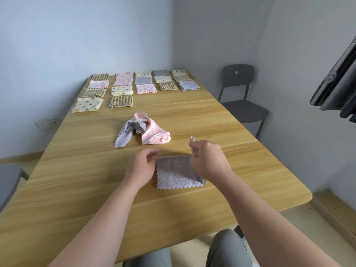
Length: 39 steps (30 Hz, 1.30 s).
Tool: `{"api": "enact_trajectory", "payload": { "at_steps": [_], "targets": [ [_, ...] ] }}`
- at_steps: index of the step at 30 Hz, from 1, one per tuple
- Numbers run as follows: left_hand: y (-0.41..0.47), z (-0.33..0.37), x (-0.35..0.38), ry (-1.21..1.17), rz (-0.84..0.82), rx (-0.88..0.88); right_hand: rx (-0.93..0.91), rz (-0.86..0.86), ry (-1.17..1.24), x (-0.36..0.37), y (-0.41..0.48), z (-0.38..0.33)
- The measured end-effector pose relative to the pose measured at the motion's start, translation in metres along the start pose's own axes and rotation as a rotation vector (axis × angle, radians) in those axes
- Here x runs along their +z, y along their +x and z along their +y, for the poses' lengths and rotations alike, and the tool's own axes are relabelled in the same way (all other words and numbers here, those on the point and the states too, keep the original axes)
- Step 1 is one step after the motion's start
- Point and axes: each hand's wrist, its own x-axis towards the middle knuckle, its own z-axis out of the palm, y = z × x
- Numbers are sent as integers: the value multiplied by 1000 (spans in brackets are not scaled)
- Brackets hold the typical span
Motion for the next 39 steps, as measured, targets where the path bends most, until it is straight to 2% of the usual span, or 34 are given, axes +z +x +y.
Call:
{"api": "enact_trajectory", "payload": {
  "at_steps": [3,5,10,16,27,33,36,39],
  "targets": [
    [-8,-18,2,9,168,1,-10,-114,-6,14,-2,-20],
    [-8,-20,2,29,195,0,-19,-161,-54,25,-4,-34],
    [-7,-22,4,17,137,25,9,-255,-177,54,-4,-55],
    [-5,-26,4,-11,103,67,-3,-277,-246,72,0,-63],
    [-2,-31,6,-33,107,56,-26,-278,-194,79,3,-65],
    [0,-34,8,11,110,45,-90,-347,-18,78,-3,-56],
    [1,-33,8,33,121,12,-70,-288,165,69,-8,-49],
    [-2,-30,7,30,151,45,-19,-18,219,54,-3,-30]
  ]
}}
